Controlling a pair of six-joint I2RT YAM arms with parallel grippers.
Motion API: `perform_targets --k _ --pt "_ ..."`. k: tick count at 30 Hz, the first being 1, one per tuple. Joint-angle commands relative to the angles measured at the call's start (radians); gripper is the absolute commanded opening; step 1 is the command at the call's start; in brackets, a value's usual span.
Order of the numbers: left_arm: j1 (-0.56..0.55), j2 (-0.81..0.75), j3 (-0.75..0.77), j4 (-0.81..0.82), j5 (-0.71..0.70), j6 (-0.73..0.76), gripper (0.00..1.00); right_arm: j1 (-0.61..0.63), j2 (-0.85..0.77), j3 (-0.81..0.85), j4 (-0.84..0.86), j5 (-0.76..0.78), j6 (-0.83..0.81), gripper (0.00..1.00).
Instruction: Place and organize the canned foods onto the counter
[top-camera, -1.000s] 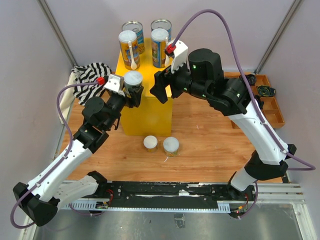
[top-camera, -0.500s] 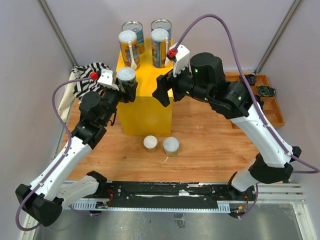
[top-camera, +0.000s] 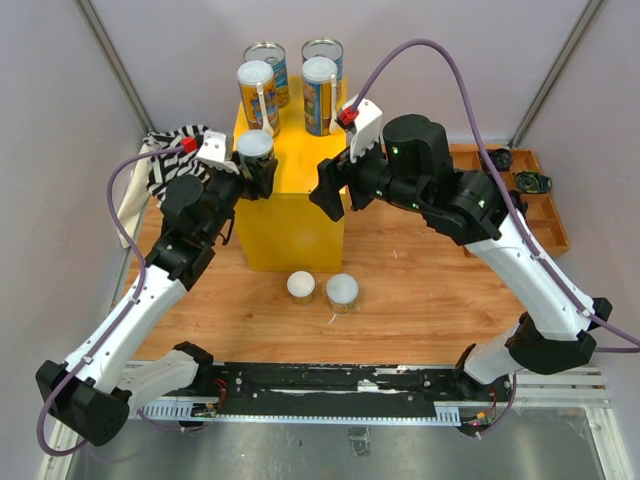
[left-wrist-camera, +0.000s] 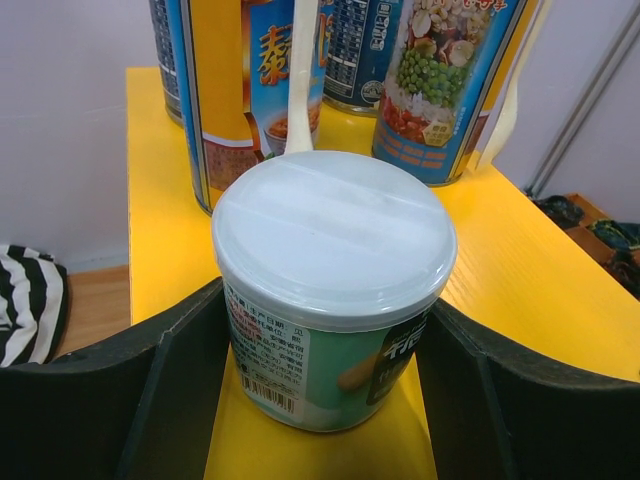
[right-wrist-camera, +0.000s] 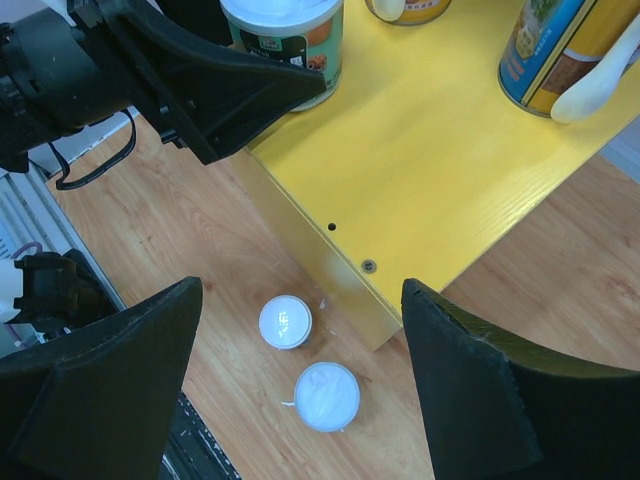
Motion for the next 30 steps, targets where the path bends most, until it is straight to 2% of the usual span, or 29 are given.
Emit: perform_targets --k 1,10,18,21,25,28,30 --pt "0.012 0.005 0.032 0.079 0.012 -0.028 0.44 -0.007 -0.029 -0.019 0.024 -0.008 0.005 0.81" --pt "0.015 0.025 0.034 0.097 0.015 -0.039 0.46 -0.007 -0.032 -0.018 0.018 -0.003 -0.001 0.82" --pt "0.020 0.031 0.037 0.096 -0.017 -0.041 0.54 -0.008 -0.033 -0.011 0.012 0.002 -0.007 0.82" --pt "0.020 0.028 0.037 0.095 -0.020 -0.043 0.64 -0.008 -0.030 -0.004 0.008 0.002 -0.009 0.82" --pt "0.020 0.013 0.024 0.103 -0.028 -0.048 0.82 -0.007 -0.028 -0.003 0.008 0.002 -0.007 0.82" --pt "0.020 0.007 0.019 0.102 -0.027 -0.048 0.92 -0.008 -0.026 -0.004 0.008 0.001 -0.006 0.82" --pt "0.020 0.006 0.018 0.099 -0.024 -0.048 0.95 -0.007 -0.026 -0.004 0.008 0.000 -0.005 0.82"
